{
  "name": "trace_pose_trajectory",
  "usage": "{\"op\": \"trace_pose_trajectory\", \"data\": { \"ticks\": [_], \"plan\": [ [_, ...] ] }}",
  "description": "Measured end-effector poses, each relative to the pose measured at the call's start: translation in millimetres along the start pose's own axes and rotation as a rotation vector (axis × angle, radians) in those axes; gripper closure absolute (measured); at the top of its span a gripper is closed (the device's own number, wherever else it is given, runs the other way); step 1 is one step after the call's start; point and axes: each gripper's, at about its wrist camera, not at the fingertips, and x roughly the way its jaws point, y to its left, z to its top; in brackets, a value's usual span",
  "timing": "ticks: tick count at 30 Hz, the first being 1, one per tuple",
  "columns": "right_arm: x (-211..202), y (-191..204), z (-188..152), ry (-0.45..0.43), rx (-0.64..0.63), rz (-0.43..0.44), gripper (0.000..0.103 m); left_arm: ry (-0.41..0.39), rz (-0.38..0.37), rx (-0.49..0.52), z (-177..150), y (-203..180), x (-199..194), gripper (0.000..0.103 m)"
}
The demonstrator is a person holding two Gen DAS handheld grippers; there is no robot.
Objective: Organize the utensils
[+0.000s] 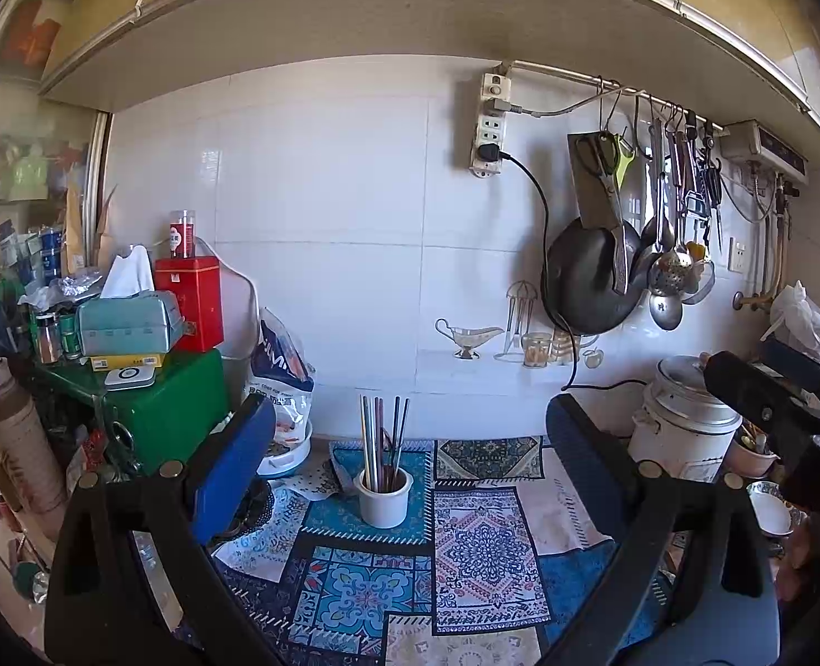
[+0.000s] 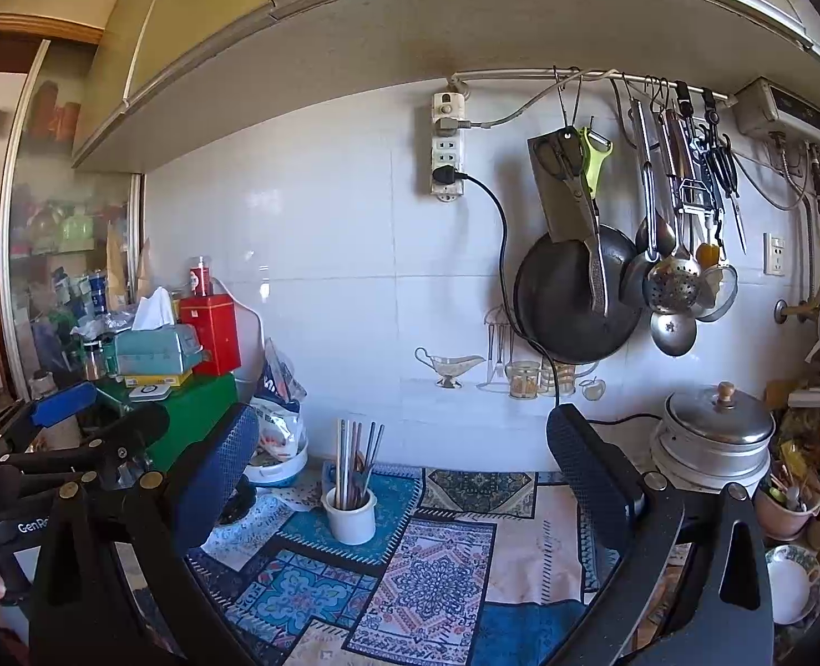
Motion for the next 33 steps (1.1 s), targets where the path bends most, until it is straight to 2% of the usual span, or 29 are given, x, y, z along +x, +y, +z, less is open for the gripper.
{"op": "trace_pose_trajectory", "data": {
  "ticks": [18,33],
  "plan": [
    [-0.3,2.6,2.2,0.002,0.004,0.008,0.0,-0.003,0.02,0.016,-3.1,-1.7,3.8,0.002],
    [-2.8,-2.5,2.1,-0.002,0.015,-0.009,0.0,-0.013,-0.002,0.036,-1.4,-9.1,2.5,0.002]
  ]
}}
